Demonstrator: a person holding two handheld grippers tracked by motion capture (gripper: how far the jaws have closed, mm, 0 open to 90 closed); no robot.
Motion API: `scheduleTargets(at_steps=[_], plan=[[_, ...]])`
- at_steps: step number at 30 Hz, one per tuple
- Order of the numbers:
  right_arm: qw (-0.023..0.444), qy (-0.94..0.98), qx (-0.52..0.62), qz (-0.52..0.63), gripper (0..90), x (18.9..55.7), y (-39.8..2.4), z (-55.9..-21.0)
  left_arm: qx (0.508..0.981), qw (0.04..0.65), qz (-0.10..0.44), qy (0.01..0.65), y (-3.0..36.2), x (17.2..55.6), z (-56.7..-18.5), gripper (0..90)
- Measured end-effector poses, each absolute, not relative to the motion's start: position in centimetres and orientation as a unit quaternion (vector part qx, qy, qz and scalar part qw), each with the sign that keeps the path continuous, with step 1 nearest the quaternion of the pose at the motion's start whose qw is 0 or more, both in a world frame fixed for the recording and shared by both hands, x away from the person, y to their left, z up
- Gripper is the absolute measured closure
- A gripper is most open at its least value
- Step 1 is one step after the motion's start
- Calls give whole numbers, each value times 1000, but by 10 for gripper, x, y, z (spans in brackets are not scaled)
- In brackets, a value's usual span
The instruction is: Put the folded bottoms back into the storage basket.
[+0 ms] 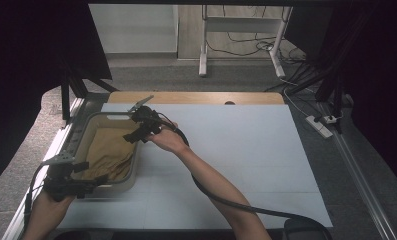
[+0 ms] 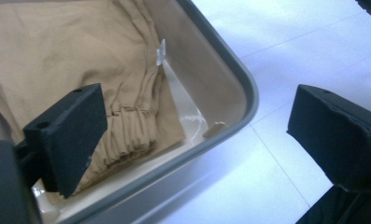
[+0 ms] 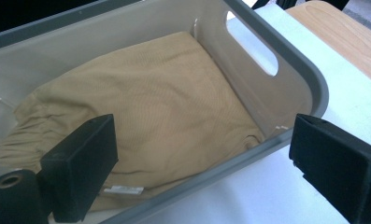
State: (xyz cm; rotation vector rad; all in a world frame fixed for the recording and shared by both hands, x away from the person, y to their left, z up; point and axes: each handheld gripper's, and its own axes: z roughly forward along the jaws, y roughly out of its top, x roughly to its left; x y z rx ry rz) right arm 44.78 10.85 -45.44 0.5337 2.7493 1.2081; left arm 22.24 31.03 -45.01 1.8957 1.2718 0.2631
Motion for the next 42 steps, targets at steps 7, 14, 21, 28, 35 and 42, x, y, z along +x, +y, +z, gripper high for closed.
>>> scheduleTargets(at_steps=[7, 14, 21, 28, 35, 42], plan=[[47, 903, 169, 392, 80, 440, 104, -453, 739, 439, 64, 507, 308, 213, -452, 30], [40, 902, 170, 395, 78, 435, 99, -452, 741, 439, 66, 504, 305, 204, -459, 29], [34, 904, 168, 392, 74, 429, 95, -455, 751, 436, 59, 492, 302, 196, -467, 21], [32, 905, 169, 389, 70, 425, 88, -456, 755, 435, 60, 487, 299, 188, -473, 7], [29, 902, 173, 395, 69, 421, 79, -454, 745, 438, 57, 499, 302, 186, -479, 10], [30, 901, 173, 396, 58, 415, 68, -450, 748, 432, 61, 501, 301, 186, -480, 14]])
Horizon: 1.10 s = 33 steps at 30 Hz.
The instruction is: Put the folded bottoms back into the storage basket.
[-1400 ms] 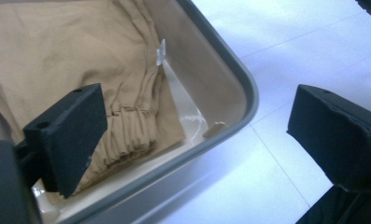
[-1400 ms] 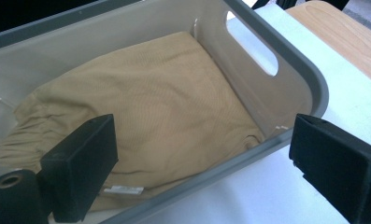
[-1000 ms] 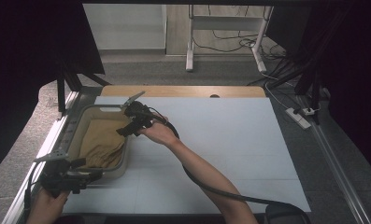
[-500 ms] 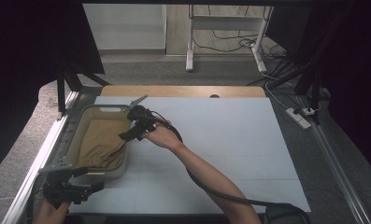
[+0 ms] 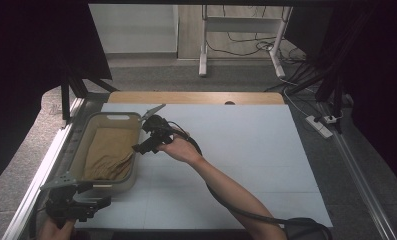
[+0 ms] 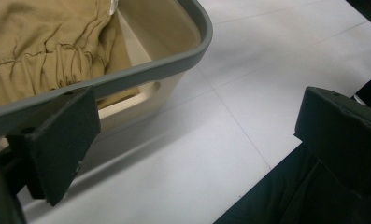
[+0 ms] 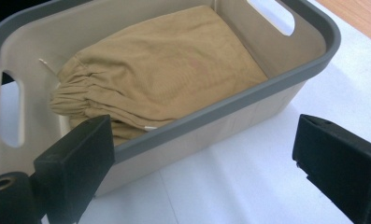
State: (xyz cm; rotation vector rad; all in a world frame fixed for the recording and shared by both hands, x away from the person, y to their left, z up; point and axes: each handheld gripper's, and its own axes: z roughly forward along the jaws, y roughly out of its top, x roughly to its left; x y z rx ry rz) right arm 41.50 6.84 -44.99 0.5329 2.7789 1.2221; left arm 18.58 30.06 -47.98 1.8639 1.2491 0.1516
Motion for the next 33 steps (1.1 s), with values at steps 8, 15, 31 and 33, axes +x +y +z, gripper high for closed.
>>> scheduleTargets(at_steps=[8, 15, 31, 33], plan=[[28, 898, 173, 403, 51, 406, 56, -445, 766, 415, 78, 484, 293, 184, -478, 22], [32, 899, 168, 402, 37, 396, 45, -444, 764, 425, 76, 480, 295, 183, -478, 7], [36, 900, 161, 405, 17, 375, 12, -440, 763, 427, 79, 478, 295, 183, -478, 0], [36, 899, 160, 406, 17, 372, 8, -439, 764, 426, 80, 478, 295, 183, -478, 0]])
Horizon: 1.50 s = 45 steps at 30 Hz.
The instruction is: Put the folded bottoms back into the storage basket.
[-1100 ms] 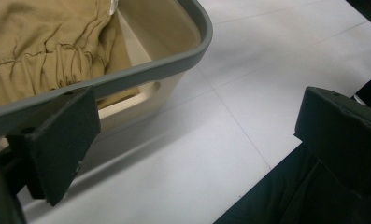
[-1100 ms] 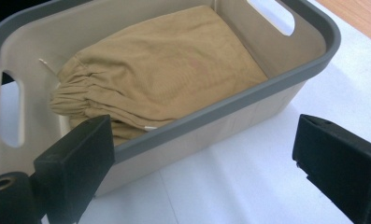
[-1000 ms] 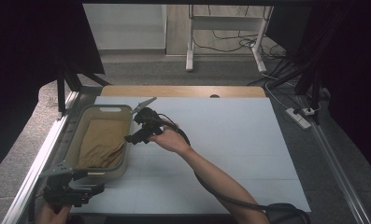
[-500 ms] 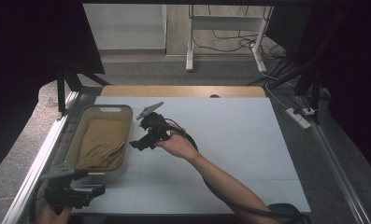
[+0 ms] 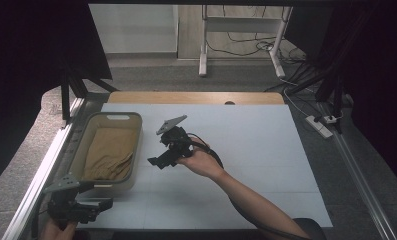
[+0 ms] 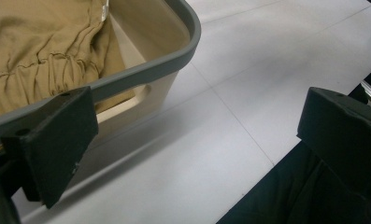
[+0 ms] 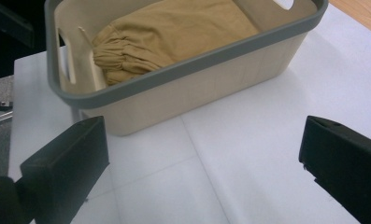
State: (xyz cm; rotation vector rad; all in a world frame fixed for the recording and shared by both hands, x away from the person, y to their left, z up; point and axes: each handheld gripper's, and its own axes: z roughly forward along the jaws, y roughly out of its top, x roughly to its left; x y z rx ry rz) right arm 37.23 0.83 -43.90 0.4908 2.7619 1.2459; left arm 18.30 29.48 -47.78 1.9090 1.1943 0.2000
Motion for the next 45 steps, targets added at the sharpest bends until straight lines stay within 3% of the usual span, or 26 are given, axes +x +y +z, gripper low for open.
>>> scheduleTargets(at_steps=[13, 45], plan=[[22, 900, 163, 403, 15, 357, -22, -440, 765, 427, 83, 475, 294, 182, -478, 0], [59, 895, 191, 398, 15, 323, -100, -433, 763, 432, 81, 474, 295, 183, -478, 0]])
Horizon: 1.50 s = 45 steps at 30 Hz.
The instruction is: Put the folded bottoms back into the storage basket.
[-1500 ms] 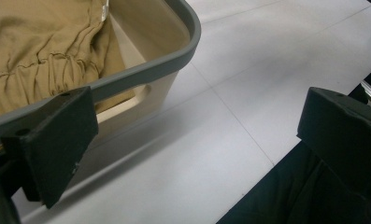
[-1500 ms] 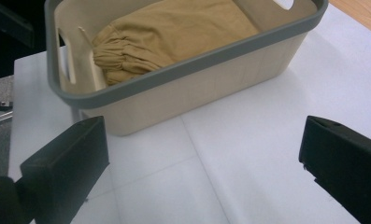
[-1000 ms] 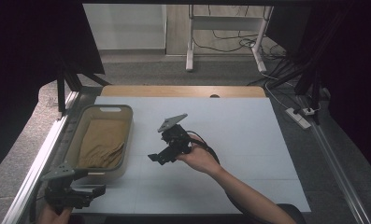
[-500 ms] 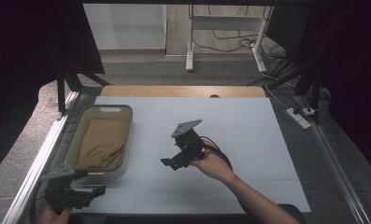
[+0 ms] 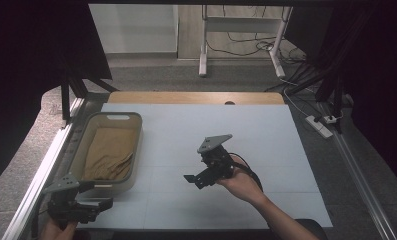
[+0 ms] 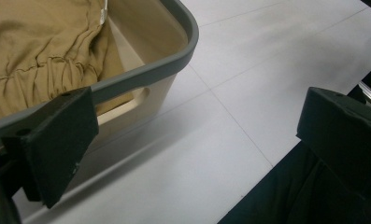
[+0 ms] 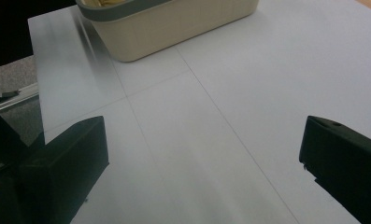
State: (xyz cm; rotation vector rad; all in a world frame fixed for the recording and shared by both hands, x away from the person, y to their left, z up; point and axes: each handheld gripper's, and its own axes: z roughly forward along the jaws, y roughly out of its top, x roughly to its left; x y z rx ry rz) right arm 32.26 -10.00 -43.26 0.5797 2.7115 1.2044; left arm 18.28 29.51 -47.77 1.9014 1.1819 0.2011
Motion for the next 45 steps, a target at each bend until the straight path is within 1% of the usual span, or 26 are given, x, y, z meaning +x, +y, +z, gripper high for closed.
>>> scheduleTargets(at_steps=[18, 45], plan=[[74, 887, 229, 394, 9, 303, -144, -439, 762, 434, 79, 473, 295, 183, -478, 0], [112, 852, 328, 392, 0, 276, -232, -445, 763, 434, 78, 474, 295, 184, -478, 0]])
